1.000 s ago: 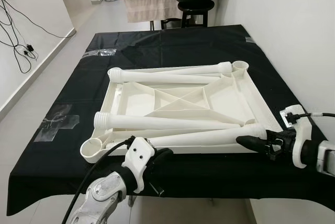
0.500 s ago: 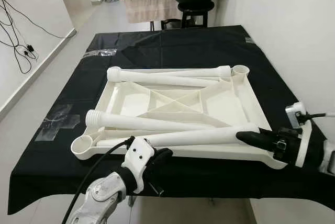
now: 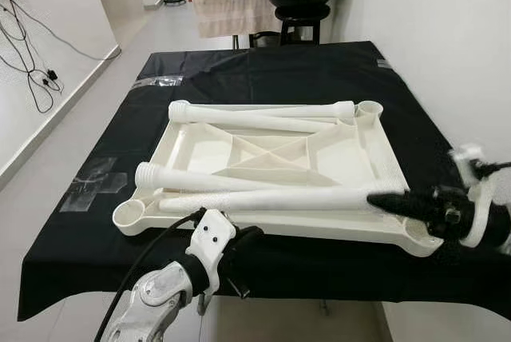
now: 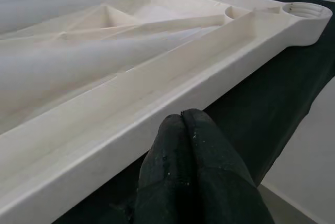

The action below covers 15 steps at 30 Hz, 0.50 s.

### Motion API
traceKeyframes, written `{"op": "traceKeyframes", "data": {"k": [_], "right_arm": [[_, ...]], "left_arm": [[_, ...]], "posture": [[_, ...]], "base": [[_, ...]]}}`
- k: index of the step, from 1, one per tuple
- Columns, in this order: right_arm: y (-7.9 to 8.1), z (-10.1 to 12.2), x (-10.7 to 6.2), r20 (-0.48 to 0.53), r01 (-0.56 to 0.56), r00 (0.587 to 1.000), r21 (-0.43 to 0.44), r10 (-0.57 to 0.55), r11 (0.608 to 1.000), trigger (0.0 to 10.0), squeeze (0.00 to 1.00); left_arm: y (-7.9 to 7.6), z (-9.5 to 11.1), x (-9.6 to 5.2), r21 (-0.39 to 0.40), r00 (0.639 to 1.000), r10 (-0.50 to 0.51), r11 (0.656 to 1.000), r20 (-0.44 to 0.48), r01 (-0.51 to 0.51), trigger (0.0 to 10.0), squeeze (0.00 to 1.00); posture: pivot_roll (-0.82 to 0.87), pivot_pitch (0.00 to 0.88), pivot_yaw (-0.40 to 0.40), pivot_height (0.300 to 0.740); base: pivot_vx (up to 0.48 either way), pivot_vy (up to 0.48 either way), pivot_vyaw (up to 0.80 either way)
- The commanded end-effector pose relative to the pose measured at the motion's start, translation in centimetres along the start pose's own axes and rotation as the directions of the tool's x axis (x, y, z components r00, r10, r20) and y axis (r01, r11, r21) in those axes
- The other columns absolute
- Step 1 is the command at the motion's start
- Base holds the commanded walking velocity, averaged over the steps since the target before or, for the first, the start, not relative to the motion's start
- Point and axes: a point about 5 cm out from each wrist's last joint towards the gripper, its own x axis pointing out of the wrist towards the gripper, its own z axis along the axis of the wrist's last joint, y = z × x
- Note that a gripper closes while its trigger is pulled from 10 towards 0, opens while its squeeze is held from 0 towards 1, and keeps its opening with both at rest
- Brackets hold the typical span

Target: Building children table

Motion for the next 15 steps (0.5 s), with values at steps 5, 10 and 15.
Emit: {"op": "traceKeyframes", "data": {"k": [5,10,15], "right_arm": [[0.2,3.0,-2.4,0.199,0.028,0.98,-0.039,-0.02,0.999,0.0,0.0],[0.6,4.3,-3.7,0.297,0.019,0.955,-0.054,-0.002,0.998,0.0,0.0],[0.6,4.0,-3.3,0.316,0.02,0.949,-0.055,-0.001,0.998,0.0,0.0]], "left_arm": [[0.8,0.8,-0.1,-0.037,0.999,0.028,0.999,0.032,-0.027,10.0,0.0],[1.3,3.1,0.3,-0.105,0.991,0.036,0.994,0.127,-0.023,10.0,0.0],[1.4,4.0,0.5,-0.131,0.986,0.037,0.991,0.165,-0.015,10.0,0.0]], "posture": [[-0.03,0.059,0.026,0.74],[-0.03,0.058,0.032,0.74],[-0.03,0.056,0.035,0.74]], "base": [[0.0,0.0,0.0],[0.0,0.0,0.0],[0.0,0.0,0.0]]}}
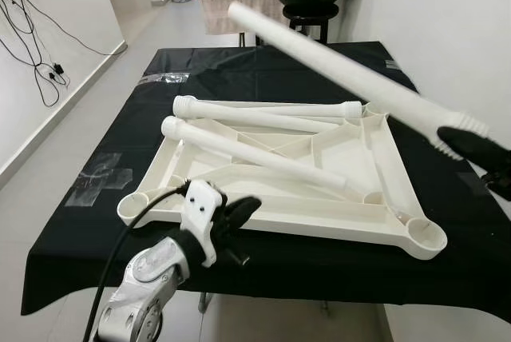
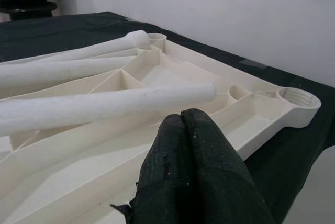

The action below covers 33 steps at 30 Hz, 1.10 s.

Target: Building children table

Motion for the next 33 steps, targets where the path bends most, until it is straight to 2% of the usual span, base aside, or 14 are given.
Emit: {"op": "traceKeyframes", "data": {"k": [1,6,9,10,11,13,14,15,16,19,21,25,29,33], "right_arm": [[0.3,0.0,0.7,0.045,-0.01,0.999,-0.021,0.011,1.0,0.0,0.0],[0.2,-0.7,1.7,0.071,0.024,0.997,-0.04,-0.021,0.999,0.0,0.0],[0.2,-1.7,3.6,0.131,0.067,0.99,-0.057,-0.059,0.996,0.0,0.0],[0.4,-2.2,4.7,0.177,0.084,0.982,-0.049,-0.074,0.995,0.0,0.0],[0.5,-2.4,5.4,0.231,0.096,0.969,-0.026,-0.088,0.995,0.0,0.0],[0.5,-2.4,5.4,0.231,0.096,0.969,-0.026,-0.088,0.995,0.0,0.0],[0.5,-2.6,5.9,0.276,0.102,0.956,0.002,-0.099,0.995,0.0,0.0],[0.5,-2.6,5.9,0.276,0.102,0.956,0.002,-0.099,0.995,0.0,0.0],[0.9,-3.2,6.4,0.302,0.077,0.95,0.03,-0.082,0.997,0.0,0.0],[1.6,-4.1,6.6,0.267,0.033,0.963,0.023,-0.038,0.999,0.0,0.0],[1.6,-4.1,6.6,0.267,0.033,0.963,0.023,-0.038,0.999,0.0,0.0],[3.0,-5.3,6.9,0.184,-0.051,0.982,0.003,0.05,0.999,0.0,0.0],[3.3,-5.7,7.0,0.157,-0.068,0.985,-0.002,0.068,0.998,0.0,0.0],[5.2,-7.0,8.0,0.1,-0.153,0.983,0.004,0.152,0.988,0.0,0.0]], "left_arm": [[0.2,0.1,-0.1,-0.024,1.0,0.015,1.0,0.001,-0.015,10.0,0.0],[0.3,0.5,0.1,-0.04,0.999,0.026,0.999,0.024,-0.025,10.0,0.0],[1.2,1.8,0.5,-0.104,0.993,0.082,0.992,0.089,-0.073,10.0,0.0],[1.8,2.9,0.8,-0.177,0.982,0.12,0.98,0.144,-0.094,10.0,1.0],[2.6,4.0,0.9,-0.247,0.966,0.166,0.962,0.199,-0.114,10.0,1.0],[2.6,4.0,0.9,-0.247,0.966,0.166,0.962,0.199,-0.114,10.0,1.0],[3.5,5.0,0.9,-0.317,0.945,0.212,0.94,0.25,-0.127,10.0,1.0],[3.5,5.0,0.9,-0.317,0.945,0.212,0.94,0.25,-0.127,10.0,1.0],[5.1,6.4,0.7,-0.431,0.902,0.287,0.893,0.323,-0.13,10.0,1.0],[6.2,7.2,0.5,-0.515,0.869,0.337,0.849,0.363,-0.115,10.0,1.0],[6.2,7.2,0.5,-0.515,0.869,0.337,0.849,0.363,-0.115,10.0,1.0],[7.7,8.6,0.3,-0.613,0.816,0.387,0.789,0.429,-0.052,10.0,1.0],[8.1,9.2,0.2,-0.631,0.798,0.394,0.776,0.456,-0.022,10.0,1.0],[9.2,10.7,0.3,-0.695,0.764,0.413,0.716,0.496,0.064,10.0,1.0]], "posture": [[-0.03,0.055,0.035,0.74],[-0.03,0.055,0.035,0.74],[-0.02,0.051,0.033,0.74],[-0.02,0.05,0.035,0.74],[-0.02,0.048,0.035,0.74],[-0.02,0.048,0.035,0.74],[-0.02,0.047,0.039,0.74],[-0.02,0.047,0.039,0.74],[-0.02,0.044,0.041,0.74],[-0.02,0.044,0.042,0.74],[-0.02,0.044,0.042,0.74],[-0.02,0.043,0.041,0.74],[-0.02,0.042,0.042,0.74],[-0.03,0.042,0.049,0.74]], "base": [[0.0,0.0,0.0],[0.0,0.0,0.0],[0.0,0.0,0.0],[0.0,0.0,0.0],[0.0,0.0,0.0],[0.0,0.0,0.0],[0.0,0.0,0.0],[0.0,0.0,0.0],[0.0,0.0,0.0],[0.0,0.0,0.0],[0.0,0.0,0.0],[0.0,0.0,0.0],[0.0,0.0,0.0],[0.0,0.0,0.0]]}}
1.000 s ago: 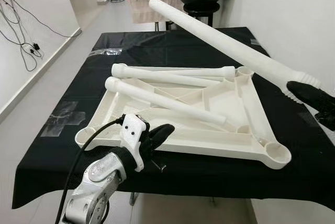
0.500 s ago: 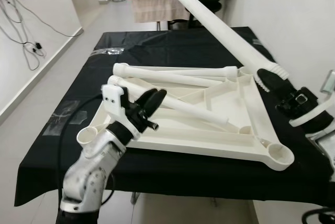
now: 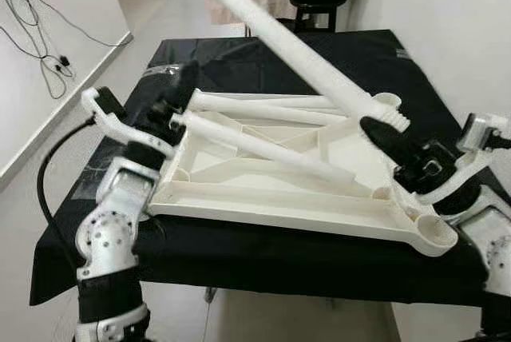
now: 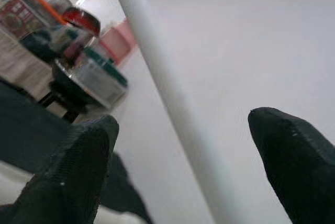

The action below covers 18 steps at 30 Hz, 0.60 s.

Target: Building children table

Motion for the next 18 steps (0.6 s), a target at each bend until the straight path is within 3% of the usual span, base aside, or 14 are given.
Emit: {"op": "traceKeyframes", "data": {"k": [1,9,18], "right_arm": [[1.0,-0.4,0.6,-0.011,-0.061,0.998,0.009,0.062,0.998,0.0,0.0],[2.5,-2.3,1.0,-0.093,-0.139,0.985,0.052,0.143,0.989,0.0,0.0],[3.3,-2.8,1.3,-0.107,-0.201,0.972,0.084,0.209,0.976,0.0,0.0]], "left_arm": [[0.4,0.4,0.0,-0.05,1.0,0.023,0.998,0.01,-0.022,10.0,1.0],[0.4,0.5,0.3,-0.105,1.0,0.014,0.994,0.0,-0.014,10.0,1.0],[0.6,0.3,0.3,-0.112,1.0,0.018,0.993,-0.021,-0.02,10.0,1.0]], "posture": [[-0.03,0.042,0.049,0.74],[-0.03,0.035,0.05,0.74],[-0.03,0.028,0.047,0.74]], "base": [[0.0,0.0,0.0],[0.0,0.0,0.0],[0.0,0.0,0.0]]}}
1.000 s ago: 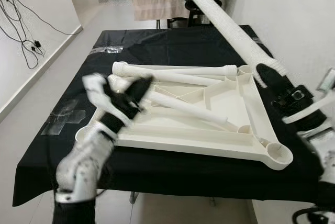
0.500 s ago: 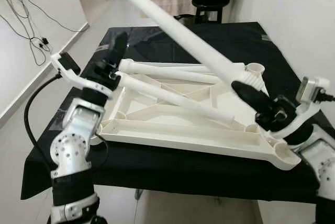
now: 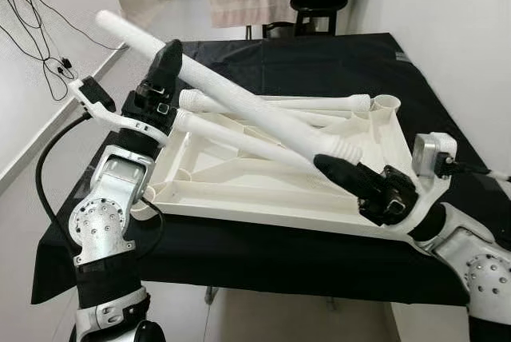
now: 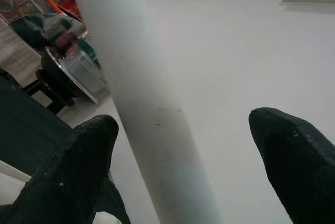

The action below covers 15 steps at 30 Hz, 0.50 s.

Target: Building children table

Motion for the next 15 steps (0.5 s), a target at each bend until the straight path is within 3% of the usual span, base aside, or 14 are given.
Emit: {"op": "traceKeyframes", "data": {"k": [1,4,5,6,7,12,13,14,15], "right_arm": [[1.05,0.29,0.73,0.019,-0.081,0.997,0.003,0.081,0.997,0.0,0.0],[1.39,0.5,1.06,0.031,-0.108,0.994,0.006,0.108,0.994,0.0,0.0],[1.58,0.53,1.17,0.029,-0.124,0.992,0.005,0.124,0.992,0.0,0.0],[1.69,0.54,1.21,0.026,-0.134,0.991,0.005,0.133,0.991,0.0,0.0],[1.83,0.3,1.27,0.003,-0.143,0.99,0.0,0.143,0.99,0.0,0.0],[2.0,-0.27,1.28,-0.046,-0.155,0.987,-0.007,0.155,0.988,0.0,0.0],[1.75,-0.41,1.31,-0.055,-0.137,0.989,-0.017,0.136,0.99,0.0,0.0],[1.67,-0.38,1.34,-0.053,-0.133,0.99,-0.019,0.132,0.991,0.0,0.0],[1.67,-0.38,1.34,-0.053,-0.133,0.99,-0.019,0.132,0.991,0.0,0.0]], "left_arm": [[0.16,0.01,-0.04,-0.012,1.0,0.013,1.0,-0.017,-0.013,10.0,1.0],[0.2,-0.39,-0.18,-0.023,0.999,0.016,1.0,-0.031,-0.017,10.0,1.0],[0.19,-0.55,-0.24,-0.028,0.999,0.018,0.999,-0.036,-0.019,10.0,0.86],[0.18,-0.63,-0.27,-0.03,0.999,0.019,0.999,-0.038,-0.02,10.0,0.86],[0.16,-0.68,-0.27,-0.033,0.999,0.02,0.999,-0.038,-0.021,10.0,0.0],[0.09,-0.64,-0.18,-0.037,0.999,0.019,0.999,-0.036,-0.02,10.0,0.0],[-0.32,-0.47,-0.03,-0.04,1.0,-0.007,0.999,-0.025,0.006,8.6,0.0],[-0.55,-0.41,0.01,-0.042,1.0,-0.02,0.999,-0.02,0.019,2.7,0.0],[-0.55,-0.41,0.01,-0.042,1.0,-0.02,0.999,-0.02,0.019,2.7,0.0]], "posture": [[-0.03,0.027,0.046,0.74],[-0.03,0.027,0.045,0.74],[-0.03,0.026,0.046,0.74],[-0.03,0.026,0.046,0.74],[-0.03,0.026,0.046,0.74],[-0.03,0.029,0.045,0.74],[-0.03,0.032,0.045,0.74],[-0.03,0.032,0.045,0.74],[-0.03,0.032,0.045,0.74]], "base": [[0.0,0.0,0.0],[0.0,0.0,0.0],[0.0,0.0,0.0],[0.0,0.0,0.0],[0.0,0.0,0.0],[0.0,0.0,0.0],[0.0,0.0,0.0],[0.0,0.0,0.0],[0.0,0.0,0.0]]}}
